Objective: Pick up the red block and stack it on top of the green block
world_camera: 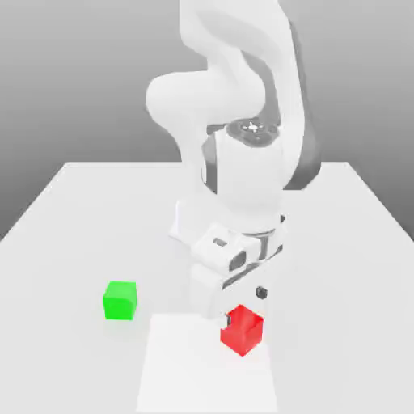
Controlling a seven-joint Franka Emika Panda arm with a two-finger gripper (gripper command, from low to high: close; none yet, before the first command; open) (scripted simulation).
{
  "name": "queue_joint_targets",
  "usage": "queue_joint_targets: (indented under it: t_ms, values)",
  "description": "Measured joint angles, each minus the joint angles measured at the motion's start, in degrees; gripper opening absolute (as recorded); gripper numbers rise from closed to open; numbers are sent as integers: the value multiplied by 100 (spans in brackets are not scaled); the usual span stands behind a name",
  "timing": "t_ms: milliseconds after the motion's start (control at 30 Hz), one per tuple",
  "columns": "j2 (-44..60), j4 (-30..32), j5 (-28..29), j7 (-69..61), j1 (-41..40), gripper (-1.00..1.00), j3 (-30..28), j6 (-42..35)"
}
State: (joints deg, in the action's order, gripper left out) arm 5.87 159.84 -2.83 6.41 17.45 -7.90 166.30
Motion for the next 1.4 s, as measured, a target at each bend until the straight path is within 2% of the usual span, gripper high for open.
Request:
queue_joint_targets:
  t_ms: [200, 233, 467, 900, 1133, 1400]
  values:
    - [712, -63, -355, -238, -282, 0, 372, 598]
    - [776, -66, -388, -260, -318, -100, 416, 651]
    - [761, -67, -368, -247, -322, -100, 416, 632]
    - [-605, 130, 295, 236, -155, -100, 78, -525]
    - [-1274, 413, 489, -1305, -790, -100, -616, -990]
    - [-2057, 802, 1412, -2916, -1812, -100, -1529, -1338]
